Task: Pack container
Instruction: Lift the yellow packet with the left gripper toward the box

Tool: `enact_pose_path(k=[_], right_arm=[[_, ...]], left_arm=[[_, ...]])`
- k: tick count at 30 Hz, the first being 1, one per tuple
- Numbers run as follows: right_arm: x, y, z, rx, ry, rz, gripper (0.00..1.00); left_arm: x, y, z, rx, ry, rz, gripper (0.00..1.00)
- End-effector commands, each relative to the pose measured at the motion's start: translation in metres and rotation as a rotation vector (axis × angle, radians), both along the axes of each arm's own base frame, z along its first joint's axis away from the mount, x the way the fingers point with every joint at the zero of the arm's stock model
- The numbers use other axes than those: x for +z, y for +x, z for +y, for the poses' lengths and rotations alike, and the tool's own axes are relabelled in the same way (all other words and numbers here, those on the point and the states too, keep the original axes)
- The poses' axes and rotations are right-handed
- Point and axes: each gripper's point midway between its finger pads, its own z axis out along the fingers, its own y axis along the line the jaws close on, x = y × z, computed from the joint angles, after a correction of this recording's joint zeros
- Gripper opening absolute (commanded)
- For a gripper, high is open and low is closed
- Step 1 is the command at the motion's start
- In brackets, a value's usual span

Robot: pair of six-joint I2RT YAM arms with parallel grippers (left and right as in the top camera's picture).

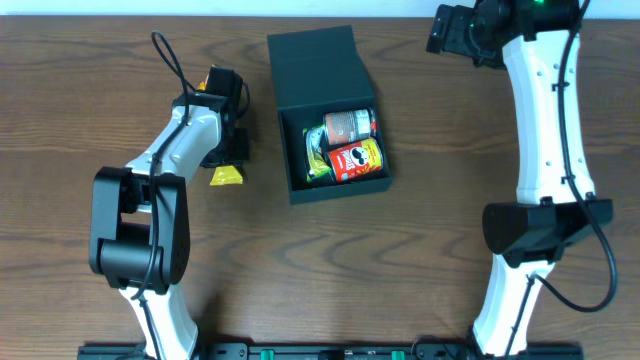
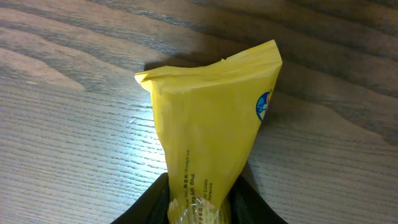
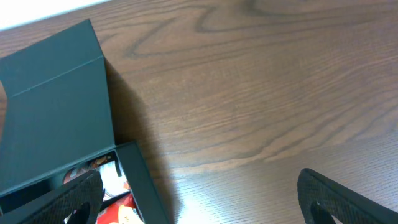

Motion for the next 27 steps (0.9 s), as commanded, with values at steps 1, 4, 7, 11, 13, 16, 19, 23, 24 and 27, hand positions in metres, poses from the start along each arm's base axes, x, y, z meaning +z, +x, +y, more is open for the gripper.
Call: enact_pose_path(k=[1,4,7,11,13,16,19,23,24,27], right_arm=[[-0.003,0.000,0.001,0.012,-0.006,0.011,0.99],[-0.003,0.000,0.001,0.012,-0.006,0.011,0.99],[-0.003,0.000,0.001,0.012,-0.006,0.011,0.99],[-0.003,0.000,0.001,0.012,-0.006,0.011,0.99],[-0.003,0.000,0.001,0.012,-0.006,0.011,0.99],[-0.003,0.000,0.001,0.012,-0.006,0.011,0.99],[-0.003,0.000,0.001,0.012,-0.006,0.011,0.99],[-0.003,0.000,0.001,0.011,-0.006,0.010,0.99],[-0.003,0.000,0.001,0.011,-0.006,0.009,0.99],[-0.003,0.000,0.001,0.011,-0.006,0.007,0.99]], left_arm=[[-0.003,-0.001,0.001,0.024,-0.003,0.006,0.27],[-0.003,-0.002,0.001,0.027,-0.003,0.006,0.27],[-0.002,-0.001,0.001,0.027,-0.003,0.006,0.26],[0.009,0.007,-0.001,0.027,-0.007,-0.014,0.25],[0.015,0.012,-0.002,0.026,-0.010,-0.027,0.24],[0.026,0.020,-0.003,0.026,-0.013,-0.048,0.23],[0.037,0.028,-0.004,0.026,-0.017,-0.069,0.23],[0.054,0.039,-0.014,0.017,-0.068,-0.099,0.23],[0.058,0.041,-0.017,0.014,-0.087,-0.105,0.23],[0.066,0.046,-0.027,0.016,-0.134,-0.119,0.22]])
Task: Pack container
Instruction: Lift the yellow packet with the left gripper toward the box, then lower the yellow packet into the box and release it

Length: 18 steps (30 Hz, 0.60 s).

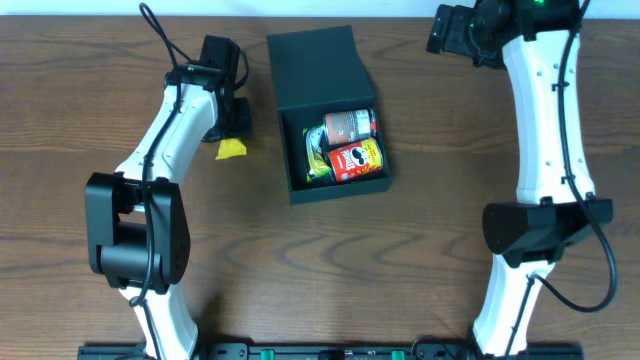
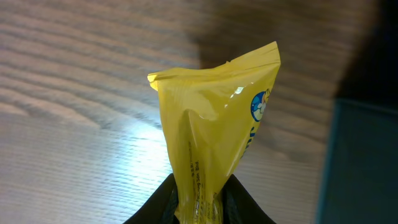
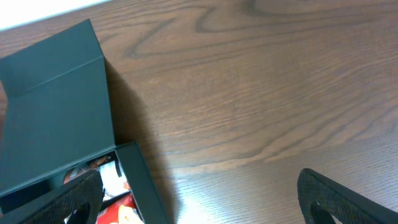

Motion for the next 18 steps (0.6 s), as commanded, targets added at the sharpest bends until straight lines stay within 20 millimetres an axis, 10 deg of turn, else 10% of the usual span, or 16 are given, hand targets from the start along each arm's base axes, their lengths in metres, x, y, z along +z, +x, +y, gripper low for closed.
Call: enact_pose_path(k=[1,18], right_arm=[[-0.003,0.000,0.001,0.011,-0.006,0.008,0.99],[0.000,0.005,0.001,0.011,-0.003,-0.014,0.99]], left_arm=[[0.011,0.007,-0.012,0.006,-0.059,-0.018,0.22],[0.061,0.000,-0.098,-0.177,-0.107,-0.084,0.21]])
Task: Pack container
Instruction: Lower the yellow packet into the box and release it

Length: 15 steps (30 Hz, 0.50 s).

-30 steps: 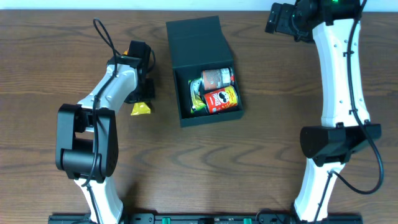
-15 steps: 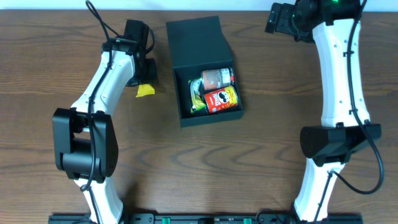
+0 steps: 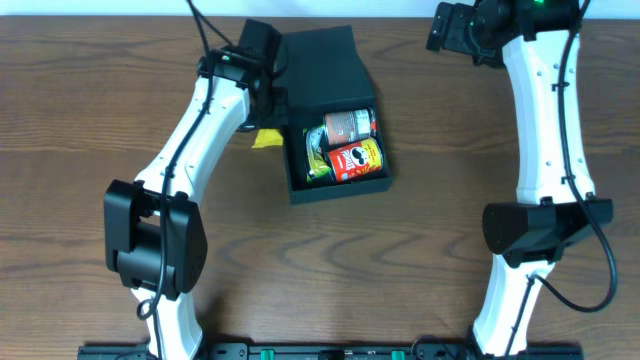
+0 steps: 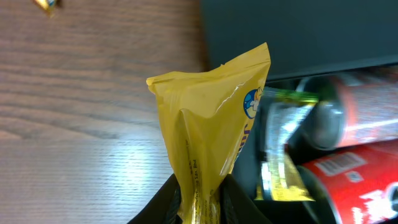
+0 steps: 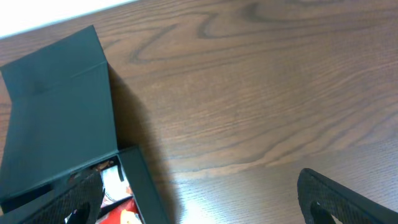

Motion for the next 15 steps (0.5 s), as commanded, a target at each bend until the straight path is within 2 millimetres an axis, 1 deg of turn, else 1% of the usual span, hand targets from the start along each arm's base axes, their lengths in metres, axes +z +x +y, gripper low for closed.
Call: enact_pose_path(k=[1,5,9,11,15], right_arm=[[-0.003,0.001,0.001,0.011,-0.006,0.006,0.99],[-0.003,0.001,0.001,0.011,-0.006,0.006,0.99],[-0.002,0.002,0.001,0.011,-0.006,0.002,0.99],[-0.002,0.002,0.001,0.011,-0.006,0.003,0.99],[-0.003,0.001,0.001,0.012,-0.006,0.003,0.99]], left_arm=[[0.019,0.000,-0.017,-0.025,-0.027,-0.040,0.20],[0.024,-0.006,-0.033,-0.048,-0.039,-0.048,0.21],[0.025,-0.013,-0.051,-0.077,-0.079,-0.034,0.22],[0.025,-0.016,-0.054,-0.085,-0.077,-0.031,0.22],[0.024,-0.016,-0.054,-0.059,-0.085,-0.027,0.22]])
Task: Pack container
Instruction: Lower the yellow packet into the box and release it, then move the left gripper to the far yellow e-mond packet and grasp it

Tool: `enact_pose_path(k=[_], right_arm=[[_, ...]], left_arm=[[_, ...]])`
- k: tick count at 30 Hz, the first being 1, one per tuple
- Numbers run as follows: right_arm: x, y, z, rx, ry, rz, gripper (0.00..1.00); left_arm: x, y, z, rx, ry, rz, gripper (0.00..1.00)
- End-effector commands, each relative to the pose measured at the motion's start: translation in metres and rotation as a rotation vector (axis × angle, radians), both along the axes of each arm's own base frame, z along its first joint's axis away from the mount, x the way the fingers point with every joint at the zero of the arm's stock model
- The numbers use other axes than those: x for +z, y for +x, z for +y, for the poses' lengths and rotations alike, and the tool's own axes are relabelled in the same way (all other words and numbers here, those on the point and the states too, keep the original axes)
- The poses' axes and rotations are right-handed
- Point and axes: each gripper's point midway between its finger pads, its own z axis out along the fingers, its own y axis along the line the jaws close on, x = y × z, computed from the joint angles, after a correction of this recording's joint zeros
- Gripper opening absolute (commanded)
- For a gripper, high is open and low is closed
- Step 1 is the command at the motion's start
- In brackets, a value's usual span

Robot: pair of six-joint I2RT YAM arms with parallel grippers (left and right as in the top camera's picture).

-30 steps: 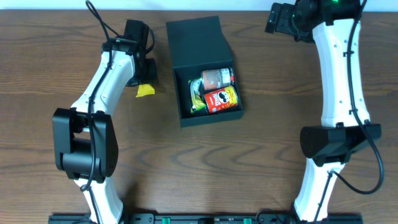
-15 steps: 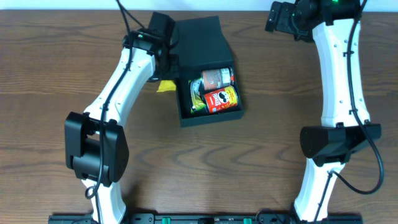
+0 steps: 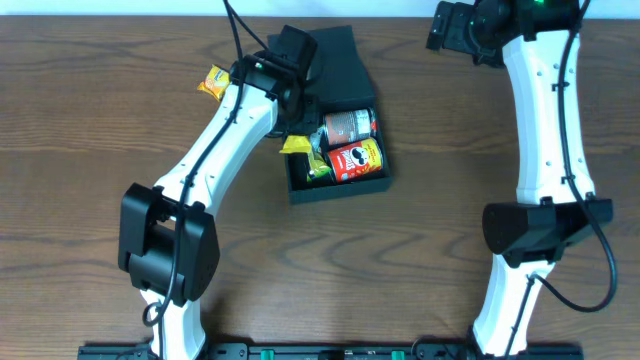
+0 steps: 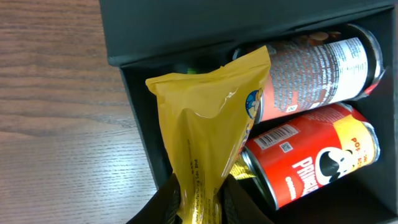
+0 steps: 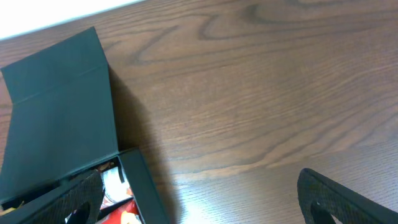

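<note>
The dark box [image 3: 371, 184] lies open mid-table with its lid [image 3: 335, 60] folded back. Inside lie a red Pringles can [image 3: 357, 159], a brown can [image 3: 349, 125] and a green packet [image 3: 318, 165]. My left gripper [image 4: 200, 208] is shut on a yellow snack bag [image 4: 208, 118], held over the box's left side, above the cans [image 4: 308, 146]. From overhead the bag [image 3: 297, 146] shows at the box's left wall. My right gripper [image 5: 205, 196] hangs open and empty over bare wood at the far right, fingers wide apart.
A small yellow-orange packet [image 3: 212, 80] lies on the wood left of the lid. The right arm's base [image 3: 545, 228] stands at the right, the left arm's base [image 3: 168, 245] at the lower left.
My left gripper has moved right with the yellow bag, from beside the box's left edge to over the box's inside. A small packet now shows where the arm was. The right arm stayed put.
My left gripper held the yellow bag at the table left of the box. Then it was further back, still left of the lid. Then it stood at the box's left edge, and now over the cans inside. The right gripper stayed open throughout.
</note>
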Motion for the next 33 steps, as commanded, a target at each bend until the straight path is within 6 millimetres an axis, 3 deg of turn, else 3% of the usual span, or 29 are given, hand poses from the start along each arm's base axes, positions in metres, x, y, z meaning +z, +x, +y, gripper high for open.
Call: enact_pose_path(k=[1,3,15,17,18,19,20,22,26,28,30,33], right_arm=[[-0.003,0.000,0.001,0.012,-0.007,0.008,0.99],[-0.003,0.000,0.001,0.012,-0.007,0.011,0.99],[-0.004,-0.001,0.000,0.012,-0.008,0.013,0.99],[-0.004,-0.001,0.000,0.012,-0.008,0.014,0.99],[-0.004,-0.001,0.000,0.012,-0.008,0.014,0.99],[-0.004,-0.001,0.000,0.012,-0.008,0.014,0.99],[-0.004,-0.001,0.000,0.012,-0.008,0.015,0.99],[-0.004,-0.001,0.000,0.012,-0.008,0.017,0.99],[-0.007,-0.006,0.000,0.012,-0.011,0.039,0.99],[-0.008,-0.008,0.000,0.012,-0.012,0.049,0.99],[-0.008,-0.009,-0.001,0.012,-0.012,0.053,0.99],[-0.008,-0.010,-0.001,0.012,-0.012,0.054,0.99]], left_arm=[[0.020,0.002,-0.002,0.027,-0.032,-0.032,0.22],[0.020,0.002,-0.001,0.039,-0.032,-0.032,0.31],[0.023,0.014,0.009,0.071,0.018,-0.087,0.31],[0.030,0.027,0.027,0.116,0.110,-0.155,0.31],[0.035,0.037,0.043,0.158,0.192,-0.215,0.42],[0.040,0.045,0.053,0.188,0.234,-0.256,0.63],[0.041,0.051,0.056,0.191,0.235,-0.274,0.67],[0.040,0.057,0.063,0.207,0.208,-0.273,0.68],[0.047,0.075,0.111,0.369,0.237,-0.316,0.74],[0.053,0.086,0.132,0.286,0.312,-0.352,0.81],[0.057,0.095,0.143,0.105,0.398,-0.377,0.97],[0.062,0.104,0.159,-0.105,0.524,-0.398,0.95]])
